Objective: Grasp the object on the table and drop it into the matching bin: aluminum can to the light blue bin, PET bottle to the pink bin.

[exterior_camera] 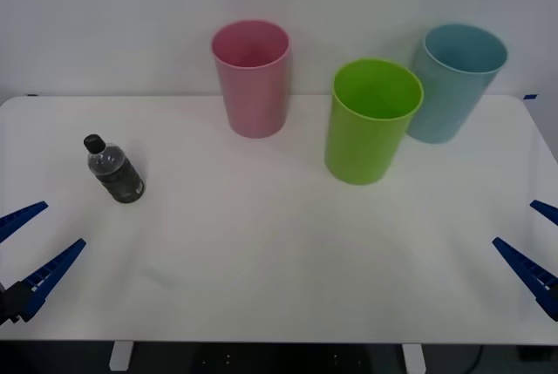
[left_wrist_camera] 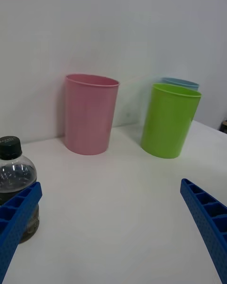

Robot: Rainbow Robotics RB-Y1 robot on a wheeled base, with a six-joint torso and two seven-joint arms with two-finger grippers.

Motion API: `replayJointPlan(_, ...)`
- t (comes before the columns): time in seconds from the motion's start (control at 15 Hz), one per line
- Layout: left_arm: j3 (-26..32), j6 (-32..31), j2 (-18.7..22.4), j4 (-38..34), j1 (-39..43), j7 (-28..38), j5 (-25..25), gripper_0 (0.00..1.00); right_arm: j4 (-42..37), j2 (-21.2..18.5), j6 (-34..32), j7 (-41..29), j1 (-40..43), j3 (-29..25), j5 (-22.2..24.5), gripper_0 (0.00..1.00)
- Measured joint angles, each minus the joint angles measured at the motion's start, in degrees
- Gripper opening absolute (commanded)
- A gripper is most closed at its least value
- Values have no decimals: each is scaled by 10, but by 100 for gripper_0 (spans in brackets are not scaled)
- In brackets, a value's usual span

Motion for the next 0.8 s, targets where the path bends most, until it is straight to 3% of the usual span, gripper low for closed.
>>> replayJointPlan(0.53, -9, 10, -16, 12, 5, 0, 4, 100, 0, 0, 0, 0, 0, 0, 0, 100)
replayJointPlan(0.8, -15, 56, -16, 12, 8, -5, 4, 100, 0, 0, 0, 0, 0, 0, 0, 100)
